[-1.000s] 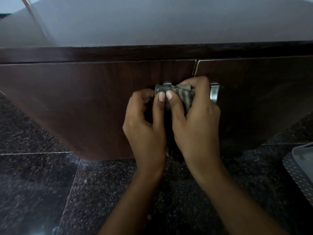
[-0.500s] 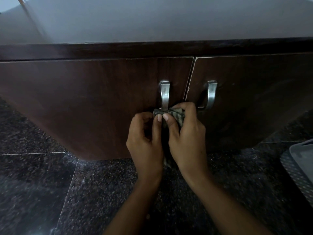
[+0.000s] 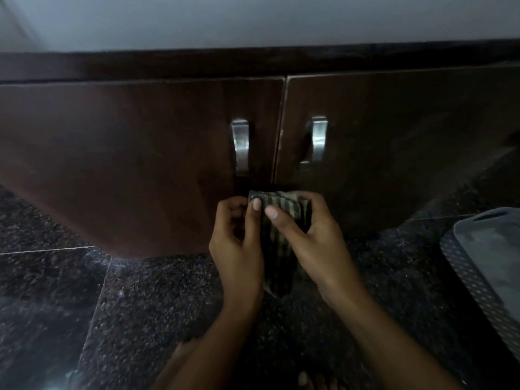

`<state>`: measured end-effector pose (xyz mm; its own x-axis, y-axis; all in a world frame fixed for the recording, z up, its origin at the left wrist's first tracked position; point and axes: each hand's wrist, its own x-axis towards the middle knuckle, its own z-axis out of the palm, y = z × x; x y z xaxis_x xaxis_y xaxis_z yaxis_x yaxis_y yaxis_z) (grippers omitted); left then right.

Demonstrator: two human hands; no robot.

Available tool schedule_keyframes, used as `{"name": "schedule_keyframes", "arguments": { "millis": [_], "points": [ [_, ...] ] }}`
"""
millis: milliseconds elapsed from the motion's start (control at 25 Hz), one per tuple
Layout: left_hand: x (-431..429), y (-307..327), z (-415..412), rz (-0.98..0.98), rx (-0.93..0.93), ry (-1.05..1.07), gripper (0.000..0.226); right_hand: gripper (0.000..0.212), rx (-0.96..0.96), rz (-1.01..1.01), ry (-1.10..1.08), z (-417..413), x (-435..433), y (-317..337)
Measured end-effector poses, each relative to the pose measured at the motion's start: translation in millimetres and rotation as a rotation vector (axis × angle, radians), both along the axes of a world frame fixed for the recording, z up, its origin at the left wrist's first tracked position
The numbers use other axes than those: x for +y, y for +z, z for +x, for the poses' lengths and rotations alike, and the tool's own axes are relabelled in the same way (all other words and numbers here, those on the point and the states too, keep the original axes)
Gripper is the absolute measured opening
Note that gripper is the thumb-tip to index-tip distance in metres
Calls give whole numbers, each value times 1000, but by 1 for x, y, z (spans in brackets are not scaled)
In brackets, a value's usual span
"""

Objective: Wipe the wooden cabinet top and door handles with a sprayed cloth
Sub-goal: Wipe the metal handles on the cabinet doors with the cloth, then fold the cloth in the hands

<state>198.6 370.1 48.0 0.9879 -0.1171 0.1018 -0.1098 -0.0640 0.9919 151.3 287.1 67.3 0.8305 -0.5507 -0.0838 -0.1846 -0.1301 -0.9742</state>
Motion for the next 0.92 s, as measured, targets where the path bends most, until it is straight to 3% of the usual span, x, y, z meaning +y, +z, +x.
{"name": "schedule_keyframes", "arguments": {
  "millis": [120,240,360,440,560,680,920],
  "points": [
    [-22,0,-11,-2,72,-26,8,30,17,333,19,-21,-21,-9],
    [-58,3,-29,1,151,-81,13,55,92,253,-89,-44,-46,-11],
    [-106,-4,-50,3,325,-190,22,34,67,145,-267,-68,-78,-17],
    [-138,-7,-65,-10,471,-312,27,15,44,205,-450,-86,-107,-23],
    [-183,-6,-94,-17,605,-584,27,23,32,354,-628,-117,-152,-35],
    [-224,-13,-117,64,480,-844,33,47,20,498,-705,-151,-188,-43],
    [-297,-41,-144,205,267,-1098,45,39,-106,543,-834,-196,-239,-77]
  ]
}}
